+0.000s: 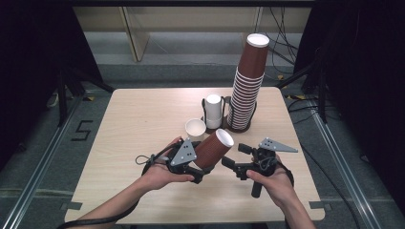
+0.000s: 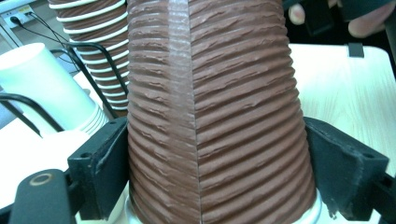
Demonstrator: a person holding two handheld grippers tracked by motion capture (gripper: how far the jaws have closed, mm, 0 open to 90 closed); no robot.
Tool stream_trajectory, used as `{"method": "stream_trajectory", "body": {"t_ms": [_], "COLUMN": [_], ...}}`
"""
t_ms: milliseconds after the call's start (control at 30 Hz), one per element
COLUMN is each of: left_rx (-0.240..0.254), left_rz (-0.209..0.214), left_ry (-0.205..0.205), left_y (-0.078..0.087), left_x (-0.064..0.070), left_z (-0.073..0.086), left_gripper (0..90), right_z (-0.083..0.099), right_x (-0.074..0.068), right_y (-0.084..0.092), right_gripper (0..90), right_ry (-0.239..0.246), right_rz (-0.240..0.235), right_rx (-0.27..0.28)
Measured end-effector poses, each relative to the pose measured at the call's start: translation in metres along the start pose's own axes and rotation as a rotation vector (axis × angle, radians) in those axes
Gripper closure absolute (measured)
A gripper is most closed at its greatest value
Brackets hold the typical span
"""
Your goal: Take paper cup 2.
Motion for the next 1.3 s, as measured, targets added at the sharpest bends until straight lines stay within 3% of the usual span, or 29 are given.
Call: {"method": "stream_trajectory", "body": {"t_ms": [100, 167, 200, 233, 300, 400, 533, 633, 900, 933, 1300], "left_rx": [-0.015, -0.032, -0.033, -0.041, -0.052, -0.065, -0.089, -0.099, -0.122, -0.123, -0.162], "left_rz": [0.005, 0.015, 0.017, 0.021, 0.032, 0.045, 0.071, 0.093, 0.123, 0.126, 0.168], "left_ry": [-0.015, -0.029, -0.030, -0.036, -0.044, -0.057, -0.077, -0.083, -0.105, -0.107, -0.143], "left_y": [0.006, 0.010, 0.011, 0.013, 0.016, 0.019, 0.022, 0.024, 0.024, 0.024, 0.027], "left_x": [-0.002, -0.002, -0.002, -0.003, -0.003, -0.003, -0.002, -0.002, -0.002, -0.003, -0.003], "left_z": [0.002, 0.003, 0.004, 0.005, 0.006, 0.008, 0.011, 0.012, 0.014, 0.014, 0.012], "left_gripper": [14.1, 14.1, 14.1, 14.1, 14.1, 14.1, 14.2, 14.2, 14.1, 14.1, 14.2], "right_z": [0.003, 0.006, 0.008, 0.010, 0.015, 0.019, 0.026, 0.028, 0.027, 0.028, 0.032], "right_x": [0.000, 0.003, 0.002, 0.005, 0.011, 0.013, 0.014, 0.015, 0.016, 0.014, 0.010], "right_y": [0.005, 0.007, 0.009, 0.008, 0.010, 0.011, 0.012, 0.010, 0.010, 0.010, 0.012], "right_gripper": [0.6, 0.6, 1.0, 1.2, 1.4, 1.6, 1.6, 1.6, 2.2, 2.2, 2.9], "right_ry": [0.062, 0.142, 0.128, 0.167, 0.232, 0.271, 0.286, 0.330, 0.380, 0.362, 0.374], "right_rz": [-0.027, -0.036, -0.045, -0.061, -0.046, -0.052, -0.040, -0.034, -0.048, -0.053, -0.067], "right_rx": [-0.061, -0.086, -0.112, -0.124, -0.176, -0.217, -0.285, -0.300, -0.348, -0.354, -0.357]}}
Point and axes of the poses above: each handheld gripper's, and its own axes: y roughly backward along the jaws, z roughly out of its underside, x roughly to its right, the point moved 4 cm from there along -y, roughly forward along the jaws, and after that the axes turned 3 degrees about x, right-handed, at the moved point
